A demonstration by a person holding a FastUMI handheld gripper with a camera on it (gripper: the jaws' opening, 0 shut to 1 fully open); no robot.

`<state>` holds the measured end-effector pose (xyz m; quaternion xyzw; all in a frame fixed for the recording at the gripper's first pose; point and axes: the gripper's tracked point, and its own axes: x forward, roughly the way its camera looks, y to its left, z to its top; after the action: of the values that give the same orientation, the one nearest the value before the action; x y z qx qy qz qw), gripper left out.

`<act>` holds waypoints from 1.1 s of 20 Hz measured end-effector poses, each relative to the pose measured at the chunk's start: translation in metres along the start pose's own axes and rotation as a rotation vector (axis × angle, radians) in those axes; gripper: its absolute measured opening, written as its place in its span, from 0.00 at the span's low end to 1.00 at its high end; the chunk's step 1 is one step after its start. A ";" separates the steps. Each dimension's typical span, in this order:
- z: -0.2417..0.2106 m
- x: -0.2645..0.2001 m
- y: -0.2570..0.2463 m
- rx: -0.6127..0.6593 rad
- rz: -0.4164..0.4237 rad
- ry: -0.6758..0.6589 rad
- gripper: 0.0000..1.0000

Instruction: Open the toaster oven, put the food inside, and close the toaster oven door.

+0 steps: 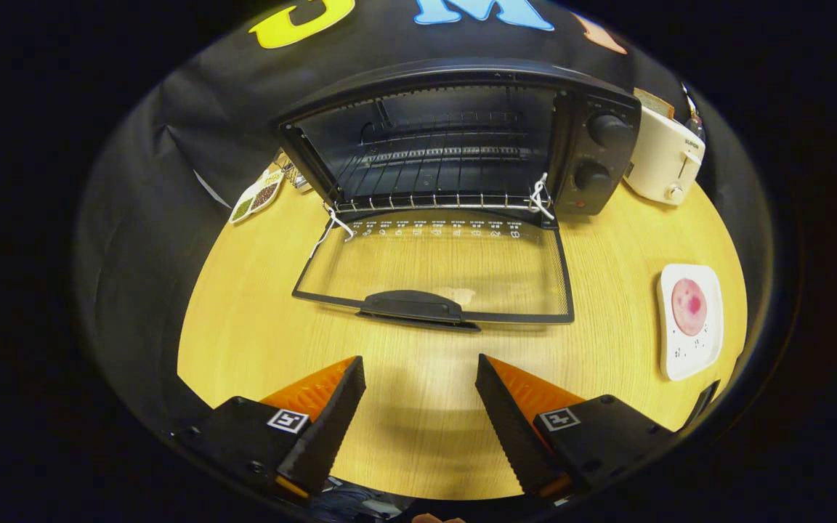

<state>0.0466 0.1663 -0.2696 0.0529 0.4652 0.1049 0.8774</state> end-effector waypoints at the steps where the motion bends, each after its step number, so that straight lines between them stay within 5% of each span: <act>1: -0.003 -0.004 -0.004 -0.005 -0.004 -0.003 0.99; 17: 0.028 -0.123 -0.178 -0.101 -0.153 -0.147 0.99; 22: 0.036 -0.121 -0.237 -0.002 -0.133 -0.105 0.99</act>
<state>0.0429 -0.0926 -0.1971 0.0266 0.4208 0.0439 0.9057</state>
